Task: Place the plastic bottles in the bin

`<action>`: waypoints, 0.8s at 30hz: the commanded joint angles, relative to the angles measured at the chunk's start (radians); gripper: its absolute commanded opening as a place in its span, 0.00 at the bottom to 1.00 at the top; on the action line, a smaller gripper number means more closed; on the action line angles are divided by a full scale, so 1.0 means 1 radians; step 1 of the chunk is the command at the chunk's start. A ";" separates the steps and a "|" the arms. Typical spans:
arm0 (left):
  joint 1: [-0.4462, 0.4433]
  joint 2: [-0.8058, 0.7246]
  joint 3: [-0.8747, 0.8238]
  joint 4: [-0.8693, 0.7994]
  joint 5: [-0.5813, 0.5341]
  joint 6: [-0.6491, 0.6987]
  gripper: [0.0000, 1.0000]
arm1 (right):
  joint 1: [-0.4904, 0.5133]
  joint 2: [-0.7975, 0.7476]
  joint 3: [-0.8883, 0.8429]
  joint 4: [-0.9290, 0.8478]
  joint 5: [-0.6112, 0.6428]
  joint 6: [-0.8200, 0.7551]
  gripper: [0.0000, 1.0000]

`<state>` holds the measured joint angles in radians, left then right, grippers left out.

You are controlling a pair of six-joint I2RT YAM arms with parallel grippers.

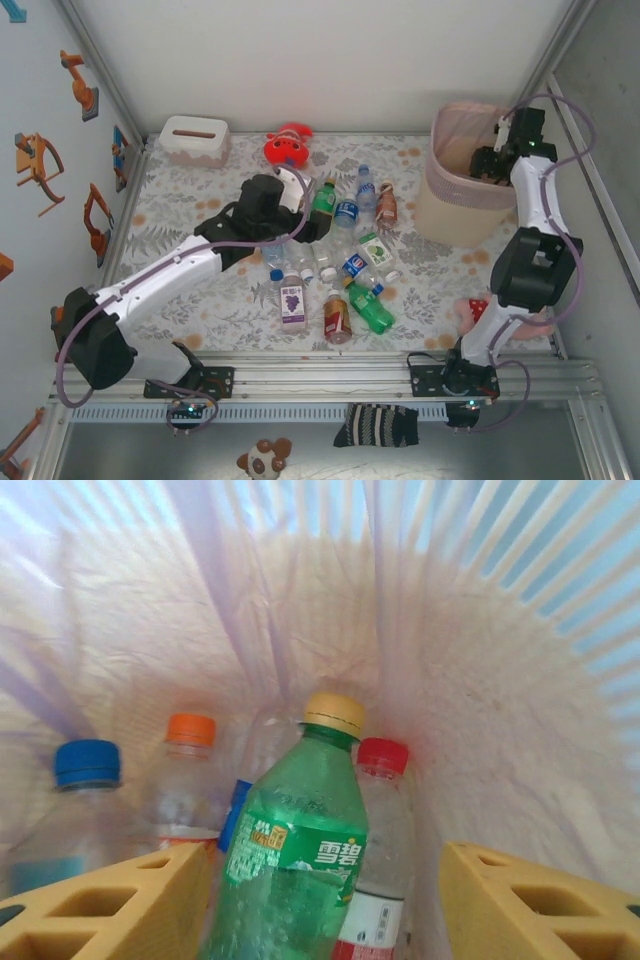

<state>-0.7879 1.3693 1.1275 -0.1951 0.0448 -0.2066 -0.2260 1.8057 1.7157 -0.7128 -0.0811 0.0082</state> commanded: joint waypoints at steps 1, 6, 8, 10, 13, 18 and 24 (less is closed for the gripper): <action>0.011 0.020 0.030 -0.081 -0.102 -0.102 0.79 | -0.004 -0.106 -0.013 -0.022 -0.030 0.028 0.61; 0.021 0.022 0.029 -0.126 -0.176 -0.178 0.82 | -0.003 -0.199 -0.015 -0.027 -0.069 0.052 0.61; 0.028 0.021 0.029 -0.144 -0.199 -0.209 0.84 | -0.001 -0.241 -0.023 -0.022 -0.096 0.067 0.61; 0.037 0.024 0.031 -0.167 -0.222 -0.249 0.84 | -0.002 -0.281 -0.035 -0.012 -0.133 0.088 0.61; 0.050 0.033 0.037 -0.211 -0.254 -0.305 0.84 | 0.002 -0.344 -0.066 0.010 -0.191 0.127 0.61; 0.083 0.060 0.066 -0.314 -0.269 -0.415 0.80 | 0.012 -0.438 -0.126 0.056 -0.280 0.183 0.61; 0.129 0.114 0.055 -0.419 -0.264 -0.559 0.79 | 0.040 -0.511 -0.173 0.095 -0.319 0.229 0.61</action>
<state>-0.6743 1.4593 1.1782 -0.5205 -0.2058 -0.6582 -0.2005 1.3220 1.5574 -0.6609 -0.3553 0.1936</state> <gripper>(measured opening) 0.790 0.612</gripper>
